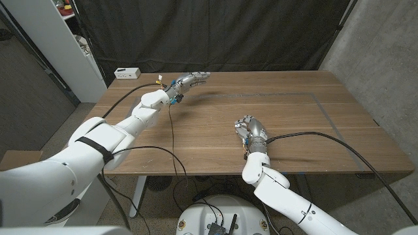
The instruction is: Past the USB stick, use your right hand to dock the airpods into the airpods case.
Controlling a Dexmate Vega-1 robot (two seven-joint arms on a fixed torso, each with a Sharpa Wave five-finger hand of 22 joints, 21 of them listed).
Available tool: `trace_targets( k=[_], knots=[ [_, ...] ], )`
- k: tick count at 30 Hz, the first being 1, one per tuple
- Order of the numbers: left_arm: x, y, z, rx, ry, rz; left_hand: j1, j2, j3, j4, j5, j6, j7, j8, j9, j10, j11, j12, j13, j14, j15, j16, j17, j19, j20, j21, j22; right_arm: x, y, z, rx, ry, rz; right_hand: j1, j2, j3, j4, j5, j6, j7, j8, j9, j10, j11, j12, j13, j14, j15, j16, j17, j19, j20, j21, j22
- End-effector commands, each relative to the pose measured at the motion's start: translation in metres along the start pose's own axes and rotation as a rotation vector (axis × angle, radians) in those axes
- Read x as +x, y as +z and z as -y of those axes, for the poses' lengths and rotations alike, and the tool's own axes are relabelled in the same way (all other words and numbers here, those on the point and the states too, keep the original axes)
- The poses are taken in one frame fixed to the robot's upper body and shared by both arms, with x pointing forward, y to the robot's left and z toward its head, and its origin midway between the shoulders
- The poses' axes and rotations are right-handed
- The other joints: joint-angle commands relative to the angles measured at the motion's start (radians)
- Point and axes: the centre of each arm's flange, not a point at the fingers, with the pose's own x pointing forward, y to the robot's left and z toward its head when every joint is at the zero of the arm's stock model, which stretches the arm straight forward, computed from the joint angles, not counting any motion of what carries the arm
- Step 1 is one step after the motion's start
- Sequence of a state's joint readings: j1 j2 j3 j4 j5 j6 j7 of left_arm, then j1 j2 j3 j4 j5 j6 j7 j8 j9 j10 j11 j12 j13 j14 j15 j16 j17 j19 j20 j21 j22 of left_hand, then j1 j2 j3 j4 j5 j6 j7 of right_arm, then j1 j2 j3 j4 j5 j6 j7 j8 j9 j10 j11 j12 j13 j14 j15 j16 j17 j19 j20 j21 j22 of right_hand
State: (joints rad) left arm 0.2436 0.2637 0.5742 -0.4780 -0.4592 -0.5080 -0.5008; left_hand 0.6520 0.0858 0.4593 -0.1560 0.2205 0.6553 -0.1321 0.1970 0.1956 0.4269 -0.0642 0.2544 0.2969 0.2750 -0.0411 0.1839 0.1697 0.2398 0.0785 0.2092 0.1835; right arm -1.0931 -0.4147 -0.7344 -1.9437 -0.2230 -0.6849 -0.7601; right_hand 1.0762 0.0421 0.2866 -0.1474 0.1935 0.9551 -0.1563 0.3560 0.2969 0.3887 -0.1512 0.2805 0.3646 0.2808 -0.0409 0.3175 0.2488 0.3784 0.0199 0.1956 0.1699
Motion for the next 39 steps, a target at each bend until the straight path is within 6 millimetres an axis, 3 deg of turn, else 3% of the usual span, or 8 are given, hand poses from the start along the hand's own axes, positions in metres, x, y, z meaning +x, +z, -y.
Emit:
trace_targets(
  k=[1, 16, 39],
  knots=[
    [0.008, 0.002, -0.003, 0.002, -0.003, -0.032, 0.002, -0.001, -0.001, -0.003, 0.002, 0.001, 0.005, -0.004, 0.002, 0.001, 0.002, 0.001, 0.004, -0.001, -0.047, -0.002, 0.002, 0.0, 0.003, 0.004, 0.005, -0.002, -0.001, -0.002, 0.018, -0.023, -0.025, -0.015, -0.001, -0.005, 0.005, 0.002, 0.014, 0.005, 0.007, -0.001, 0.014, 0.005, 0.004, 0.004, 0.006, -0.147, 0.001, 0.005, 0.004, 0.007, 0.0, 0.004],
    [0.015, 0.004, -0.003, 0.002, -0.002, -0.068, 0.001, -0.001, -0.002, -0.002, 0.002, -0.001, 0.005, -0.004, 0.002, 0.0, 0.006, 0.001, 0.004, -0.001, -0.044, -0.001, 0.002, 0.0, 0.005, 0.004, 0.005, 0.0, -0.007, -0.005, 0.055, -0.005, -0.04, -0.05, -0.006, -0.014, 0.017, 0.003, 0.017, 0.008, -0.005, -0.013, 0.028, 0.004, 0.004, 0.001, 0.014, -0.143, 0.002, 0.007, 0.002, 0.017, 0.0, 0.004],
    [0.025, 0.007, 0.001, 0.004, 0.0, -0.101, 0.002, 0.0, -0.002, -0.002, 0.002, -0.001, 0.004, -0.004, 0.002, -0.002, 0.003, 0.001, 0.004, -0.002, -0.046, -0.002, 0.002, -0.001, 0.008, 0.004, 0.005, -0.002, -0.017, -0.004, 0.085, -0.024, -0.083, -0.047, 0.001, -0.007, 0.009, 0.006, 0.017, 0.001, -0.02, -0.027, 0.028, 0.004, -0.005, -0.004, 0.016, -0.144, -0.001, 0.008, 0.0, 0.02, 0.0, 0.004]
  ],
)
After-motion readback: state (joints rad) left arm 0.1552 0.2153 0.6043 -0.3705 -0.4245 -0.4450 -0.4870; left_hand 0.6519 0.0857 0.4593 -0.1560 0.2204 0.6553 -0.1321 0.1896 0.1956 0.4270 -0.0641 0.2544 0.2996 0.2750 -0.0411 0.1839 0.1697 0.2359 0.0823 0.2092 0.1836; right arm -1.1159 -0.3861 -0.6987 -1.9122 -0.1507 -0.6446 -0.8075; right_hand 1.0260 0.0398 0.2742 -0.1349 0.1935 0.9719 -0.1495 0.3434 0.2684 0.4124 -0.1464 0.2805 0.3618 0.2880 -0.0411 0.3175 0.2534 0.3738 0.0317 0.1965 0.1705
